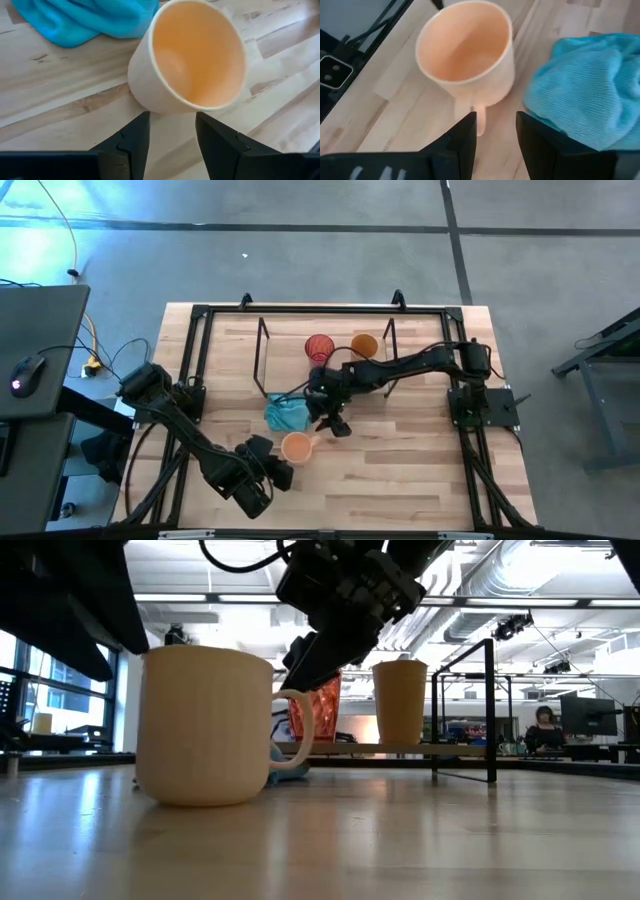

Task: Stack small to large cups/mugs on shelf
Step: Put the light yellow mug on the shelf

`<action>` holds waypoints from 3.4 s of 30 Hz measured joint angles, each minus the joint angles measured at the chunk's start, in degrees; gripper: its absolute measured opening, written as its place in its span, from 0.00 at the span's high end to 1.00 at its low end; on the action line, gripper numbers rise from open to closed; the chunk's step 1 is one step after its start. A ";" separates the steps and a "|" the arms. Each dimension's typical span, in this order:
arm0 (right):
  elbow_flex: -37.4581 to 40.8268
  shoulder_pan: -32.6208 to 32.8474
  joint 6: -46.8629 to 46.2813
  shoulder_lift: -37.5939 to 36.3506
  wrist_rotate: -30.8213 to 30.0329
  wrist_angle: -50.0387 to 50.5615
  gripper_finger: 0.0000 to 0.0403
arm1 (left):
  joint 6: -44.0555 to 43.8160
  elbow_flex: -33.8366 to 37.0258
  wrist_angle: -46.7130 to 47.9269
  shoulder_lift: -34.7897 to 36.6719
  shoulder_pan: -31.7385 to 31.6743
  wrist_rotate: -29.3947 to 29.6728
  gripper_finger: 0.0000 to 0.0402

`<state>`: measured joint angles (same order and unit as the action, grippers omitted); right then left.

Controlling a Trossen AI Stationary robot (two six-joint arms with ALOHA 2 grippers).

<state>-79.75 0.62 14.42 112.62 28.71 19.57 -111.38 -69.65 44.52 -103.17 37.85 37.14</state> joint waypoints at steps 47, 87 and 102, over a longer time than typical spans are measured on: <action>0.00 1.25 3.87 0.09 1.55 12.46 0.68 | 6.46 3.78 -13.50 -0.12 -4.13 -0.45 0.63; 0.00 5.14 -0.51 0.09 3.45 6.55 0.68 | 5.49 3.78 -9.97 -0.12 -3.72 -1.97 0.63; 0.00 5.37 0.68 0.09 3.42 6.01 0.68 | 5.66 3.78 -11.34 -0.12 -1.31 -5.51 0.63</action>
<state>-79.75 5.99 15.10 112.71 32.13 25.58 -105.73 -65.87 33.18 -103.28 36.53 31.63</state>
